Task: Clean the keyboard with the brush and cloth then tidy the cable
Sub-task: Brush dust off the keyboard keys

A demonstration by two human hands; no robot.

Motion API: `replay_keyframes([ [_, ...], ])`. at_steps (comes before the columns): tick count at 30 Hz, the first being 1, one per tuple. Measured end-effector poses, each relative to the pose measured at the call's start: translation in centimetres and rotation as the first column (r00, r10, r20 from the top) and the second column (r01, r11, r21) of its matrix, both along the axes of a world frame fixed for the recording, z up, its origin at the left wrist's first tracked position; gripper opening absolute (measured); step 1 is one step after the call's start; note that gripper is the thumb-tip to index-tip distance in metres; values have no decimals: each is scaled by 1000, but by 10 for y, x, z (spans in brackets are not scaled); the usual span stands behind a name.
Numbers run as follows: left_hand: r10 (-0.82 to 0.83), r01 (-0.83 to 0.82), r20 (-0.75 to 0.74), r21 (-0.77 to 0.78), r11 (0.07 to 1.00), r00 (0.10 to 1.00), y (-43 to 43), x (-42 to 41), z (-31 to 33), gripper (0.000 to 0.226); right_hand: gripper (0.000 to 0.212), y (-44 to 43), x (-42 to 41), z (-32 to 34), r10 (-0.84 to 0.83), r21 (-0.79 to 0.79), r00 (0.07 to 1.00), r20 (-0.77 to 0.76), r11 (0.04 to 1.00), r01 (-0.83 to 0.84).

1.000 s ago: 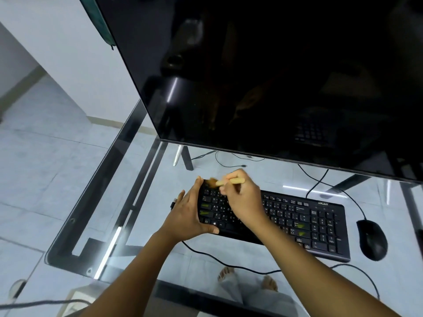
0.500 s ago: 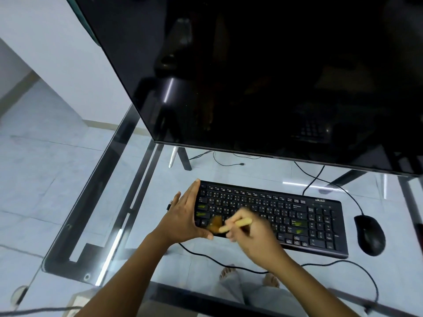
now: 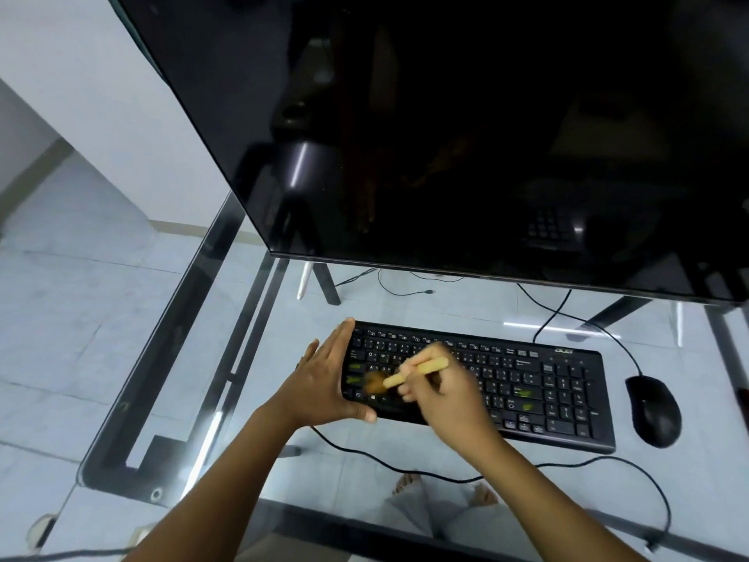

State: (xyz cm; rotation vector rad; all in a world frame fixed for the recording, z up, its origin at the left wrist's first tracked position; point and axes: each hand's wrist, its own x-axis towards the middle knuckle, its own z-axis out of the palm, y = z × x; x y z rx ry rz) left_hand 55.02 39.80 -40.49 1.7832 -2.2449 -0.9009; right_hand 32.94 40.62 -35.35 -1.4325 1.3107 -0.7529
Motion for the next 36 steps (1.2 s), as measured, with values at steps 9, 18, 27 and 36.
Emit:
replay_keyframes([
  [9, 42, -42, 15, -36, 998, 999, 7, -6, -4, 144, 10, -18, -13, 3, 110, 43, 981, -160, 994, -104],
  [18, 79, -75, 59, -74, 994, 995, 7, -17, -1, 141, 4, -38, -14, 1, -10, 17, 999, -43, 1000, 11],
  [27, 69, -45, 161, -150, 988, 985, 4, -39, 2, 134, 6, -42, -44, 4, -196, -117, 976, -95, 976, 185],
  [36, -70, 91, 153, -131, 987, 986, -6, -84, 6, 131, 10, -25, -85, -1, -324, -63, 945, -51, 945, 321],
])
